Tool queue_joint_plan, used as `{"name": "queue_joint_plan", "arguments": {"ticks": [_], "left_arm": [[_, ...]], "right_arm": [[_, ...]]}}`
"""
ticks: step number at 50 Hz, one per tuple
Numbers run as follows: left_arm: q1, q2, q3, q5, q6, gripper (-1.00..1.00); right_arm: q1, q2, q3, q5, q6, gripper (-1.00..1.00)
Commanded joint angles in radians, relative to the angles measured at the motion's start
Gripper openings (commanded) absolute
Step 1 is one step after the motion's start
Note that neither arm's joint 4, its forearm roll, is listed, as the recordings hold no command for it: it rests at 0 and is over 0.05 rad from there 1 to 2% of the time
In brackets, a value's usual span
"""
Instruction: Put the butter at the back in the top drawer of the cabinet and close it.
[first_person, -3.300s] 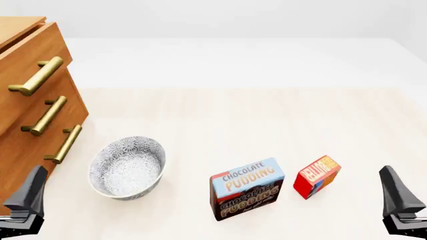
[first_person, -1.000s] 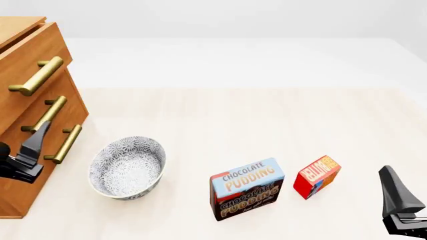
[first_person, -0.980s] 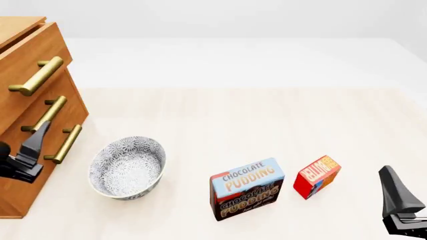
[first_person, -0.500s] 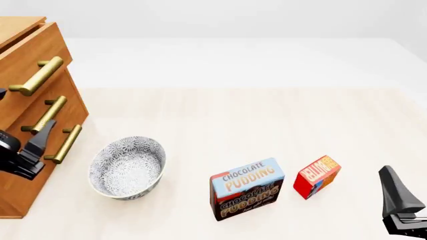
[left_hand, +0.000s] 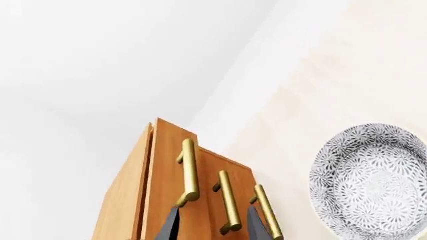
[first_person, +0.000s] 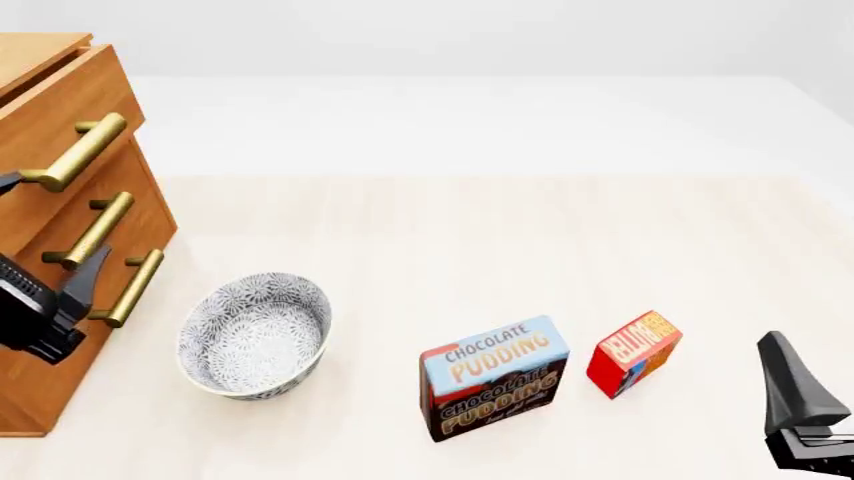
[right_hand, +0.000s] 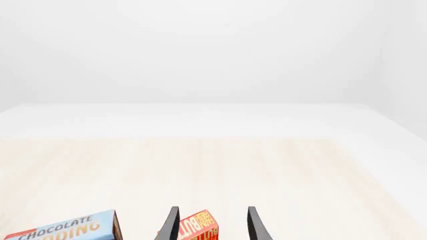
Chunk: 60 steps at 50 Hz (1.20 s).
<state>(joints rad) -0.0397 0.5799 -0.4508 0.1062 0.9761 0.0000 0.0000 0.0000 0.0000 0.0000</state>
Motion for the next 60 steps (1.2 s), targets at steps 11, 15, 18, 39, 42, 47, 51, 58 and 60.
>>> {"name": "queue_joint_plan", "arguments": {"ticks": [11,15,18,39,42,47,51,58,60], "left_arm": [[0.045,0.043,0.007,-0.056,0.17,1.0],[0.051,0.045,0.011,-0.058,0.181,1.0],[0.06,0.063,0.009,-0.072,0.192,1.0],[0.087,0.112,0.011,-0.118,0.199,1.0],[0.09,0.121,0.0,-0.115,0.197,1.0],[0.086,0.139,-0.012,-0.121,0.195,1.0],[0.093,0.172,-0.02,-0.148,0.199,1.0],[0.094,0.2,-0.018,-0.174,0.2,1.0],[0.097,0.215,-0.017,-0.188,0.203,1.0]], "right_arm": [[0.0,0.0,0.0,0.0,0.0,1.0],[0.0,0.0,0.0,0.0,0.0,1.0],[0.0,0.0,0.0,0.0,0.0,1.0],[0.0,0.0,0.0,0.0,0.0,1.0],[0.0,0.0,0.0,0.0,0.0,1.0],[0.0,0.0,0.0,0.0,0.0,1.0],[0.0,0.0,0.0,0.0,0.0,1.0],[0.0,0.0,0.0,0.0,0.0,1.0],[0.0,0.0,0.0,0.0,0.0,1.0]]}}
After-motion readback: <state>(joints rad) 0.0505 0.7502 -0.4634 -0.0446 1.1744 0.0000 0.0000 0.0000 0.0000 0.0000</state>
